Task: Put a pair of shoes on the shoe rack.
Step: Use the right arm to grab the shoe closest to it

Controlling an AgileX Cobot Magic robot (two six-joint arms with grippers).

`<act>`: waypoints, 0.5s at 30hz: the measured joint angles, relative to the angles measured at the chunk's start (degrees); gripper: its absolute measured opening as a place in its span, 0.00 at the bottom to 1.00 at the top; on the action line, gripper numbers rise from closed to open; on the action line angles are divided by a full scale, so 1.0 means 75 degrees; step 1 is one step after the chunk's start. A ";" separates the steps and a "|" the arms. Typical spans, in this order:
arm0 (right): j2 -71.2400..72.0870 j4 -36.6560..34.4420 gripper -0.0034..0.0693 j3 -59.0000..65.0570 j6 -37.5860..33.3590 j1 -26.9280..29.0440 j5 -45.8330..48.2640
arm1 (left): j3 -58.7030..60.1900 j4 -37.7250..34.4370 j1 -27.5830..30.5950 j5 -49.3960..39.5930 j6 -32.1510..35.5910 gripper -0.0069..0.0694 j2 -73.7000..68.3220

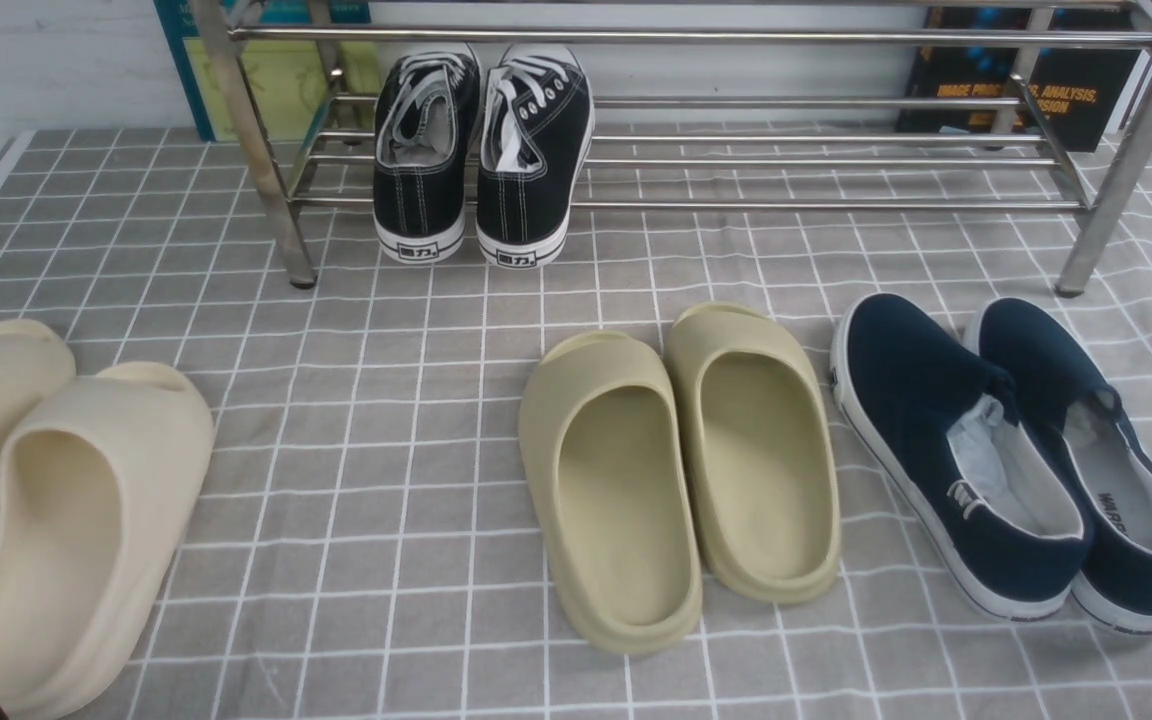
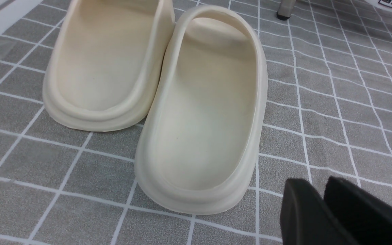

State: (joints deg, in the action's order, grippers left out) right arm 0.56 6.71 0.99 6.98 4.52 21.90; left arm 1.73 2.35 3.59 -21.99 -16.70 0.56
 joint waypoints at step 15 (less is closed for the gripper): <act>0.0000 -0.0068 0.38 0.0000 0.0000 0.0000 0.0000 | 0.0000 0.0000 0.0000 0.0000 0.0000 0.24 0.0000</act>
State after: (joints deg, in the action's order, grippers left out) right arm 0.56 6.20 0.99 6.98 4.52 21.90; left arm 1.73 2.35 3.59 -21.99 -16.70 0.56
